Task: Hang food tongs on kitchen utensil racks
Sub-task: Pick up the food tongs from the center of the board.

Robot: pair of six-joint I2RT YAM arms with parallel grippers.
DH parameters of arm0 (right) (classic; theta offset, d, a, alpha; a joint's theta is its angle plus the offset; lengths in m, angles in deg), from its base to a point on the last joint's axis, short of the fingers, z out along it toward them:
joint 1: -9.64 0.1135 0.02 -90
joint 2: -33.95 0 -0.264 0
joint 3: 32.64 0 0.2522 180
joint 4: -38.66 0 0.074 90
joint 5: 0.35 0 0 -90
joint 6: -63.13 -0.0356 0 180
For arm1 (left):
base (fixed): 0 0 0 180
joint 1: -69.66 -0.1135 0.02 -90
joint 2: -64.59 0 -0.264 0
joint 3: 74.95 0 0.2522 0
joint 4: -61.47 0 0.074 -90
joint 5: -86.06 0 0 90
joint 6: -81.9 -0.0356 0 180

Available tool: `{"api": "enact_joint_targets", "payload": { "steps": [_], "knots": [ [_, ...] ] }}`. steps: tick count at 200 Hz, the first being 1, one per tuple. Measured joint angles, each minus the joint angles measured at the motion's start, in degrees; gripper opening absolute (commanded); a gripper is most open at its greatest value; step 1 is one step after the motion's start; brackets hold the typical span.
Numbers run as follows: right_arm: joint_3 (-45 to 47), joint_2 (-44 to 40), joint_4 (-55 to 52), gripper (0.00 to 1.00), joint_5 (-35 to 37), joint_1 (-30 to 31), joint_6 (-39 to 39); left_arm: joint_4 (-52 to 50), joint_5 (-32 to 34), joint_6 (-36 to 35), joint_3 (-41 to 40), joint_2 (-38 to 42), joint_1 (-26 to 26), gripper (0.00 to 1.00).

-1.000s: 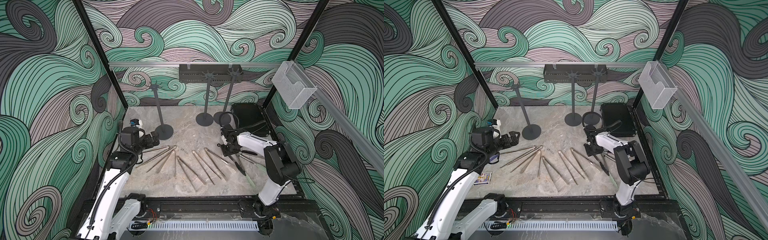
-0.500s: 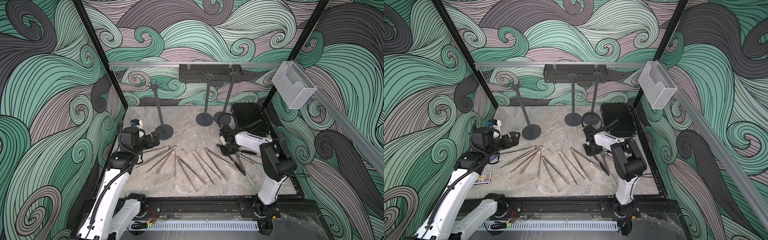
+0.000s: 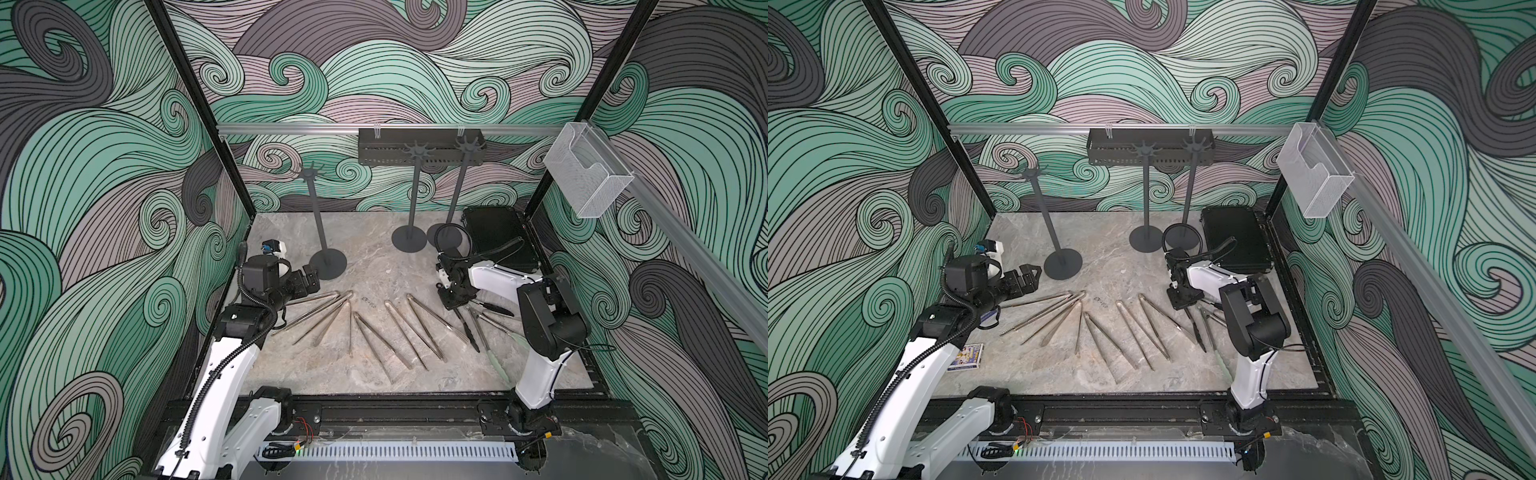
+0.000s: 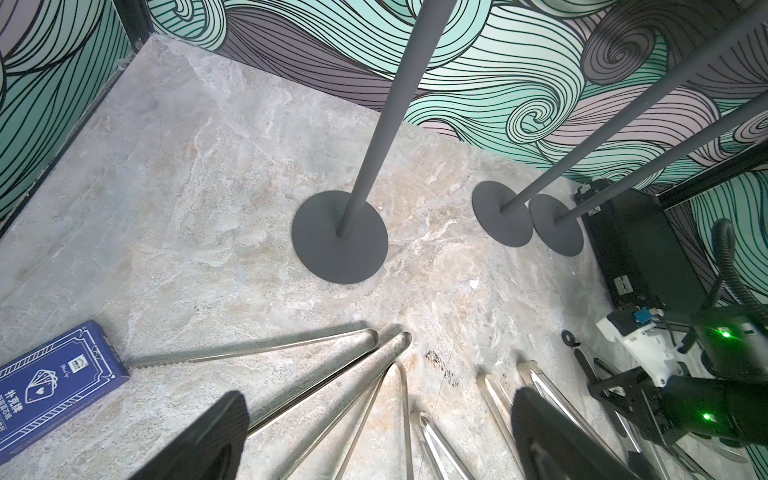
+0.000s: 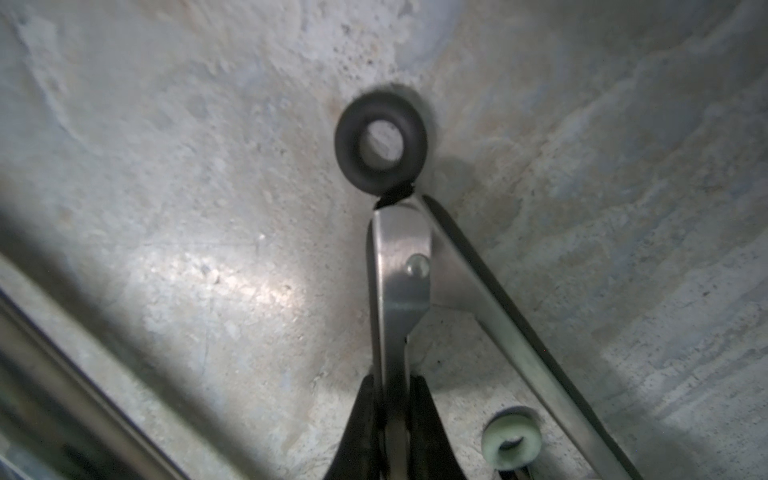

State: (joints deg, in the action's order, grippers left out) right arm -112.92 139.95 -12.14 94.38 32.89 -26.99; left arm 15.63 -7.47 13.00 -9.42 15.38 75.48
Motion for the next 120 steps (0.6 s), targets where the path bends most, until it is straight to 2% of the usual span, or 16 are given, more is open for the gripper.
{"api": "enact_joint_targets", "payload": {
  "steps": [28,76,120],
  "knots": [
    [-1.5,-2.9,0.3,0.00,0.5,0.0,0.5,0.3,-0.4,0.0,-0.2,0.4,0.0,0.98],
    [-5.9,-15.1,-0.1,0.00,-1.3,0.3,2.8,0.8,-1.3,-0.1,-0.2,1.9,0.0,0.99],
    [-11.8,-20.7,-3.3,0.00,-8.4,3.6,5.5,0.7,-1.3,-0.5,-0.2,3.0,0.0,0.99]
  ]
}}
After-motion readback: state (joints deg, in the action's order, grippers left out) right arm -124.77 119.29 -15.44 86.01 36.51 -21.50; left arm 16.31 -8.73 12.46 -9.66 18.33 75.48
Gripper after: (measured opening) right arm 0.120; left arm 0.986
